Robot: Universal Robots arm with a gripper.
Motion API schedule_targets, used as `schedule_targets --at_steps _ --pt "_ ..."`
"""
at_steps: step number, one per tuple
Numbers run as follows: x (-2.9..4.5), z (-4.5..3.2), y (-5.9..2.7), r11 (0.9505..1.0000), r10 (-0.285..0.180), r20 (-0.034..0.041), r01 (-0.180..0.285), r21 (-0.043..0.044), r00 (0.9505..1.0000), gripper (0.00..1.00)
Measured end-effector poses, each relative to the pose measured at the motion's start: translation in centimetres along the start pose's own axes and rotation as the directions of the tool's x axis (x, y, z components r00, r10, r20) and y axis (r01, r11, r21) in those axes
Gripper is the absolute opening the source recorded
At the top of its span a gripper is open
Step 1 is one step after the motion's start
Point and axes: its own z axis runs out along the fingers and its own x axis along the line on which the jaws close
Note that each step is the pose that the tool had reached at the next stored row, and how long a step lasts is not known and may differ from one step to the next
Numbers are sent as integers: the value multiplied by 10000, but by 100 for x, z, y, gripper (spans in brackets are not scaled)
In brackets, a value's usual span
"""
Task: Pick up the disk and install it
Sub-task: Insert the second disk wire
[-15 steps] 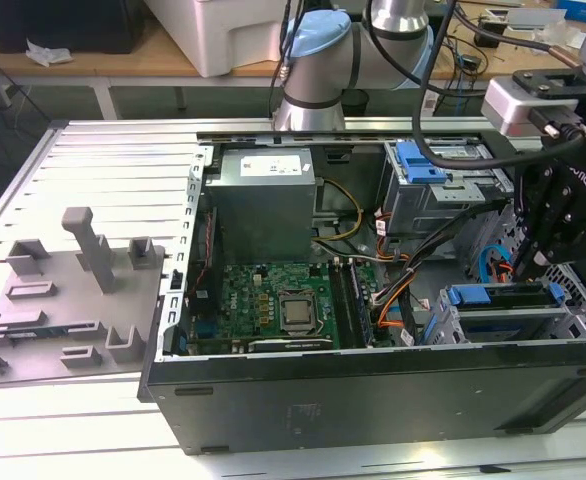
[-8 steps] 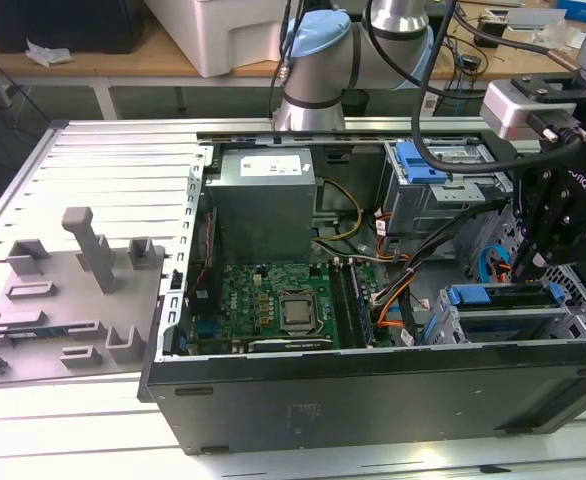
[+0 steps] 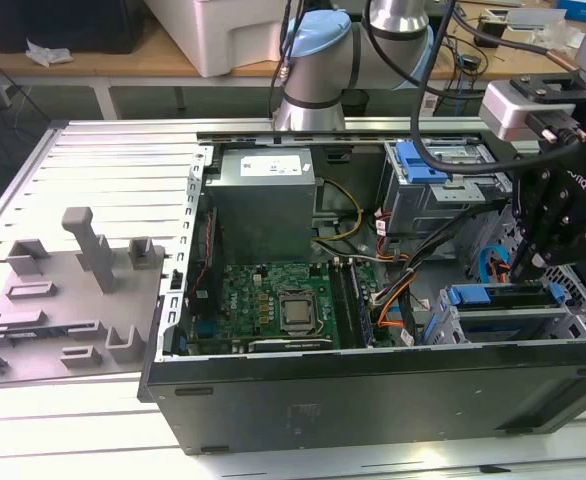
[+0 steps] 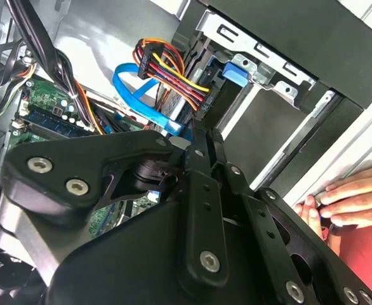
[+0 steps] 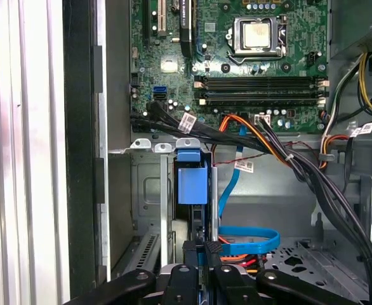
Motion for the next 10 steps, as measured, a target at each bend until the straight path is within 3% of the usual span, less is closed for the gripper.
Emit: schedule_targets --at_steps 10 --pt "-15 4 7 9990 -444 6 444 29 9990 16"
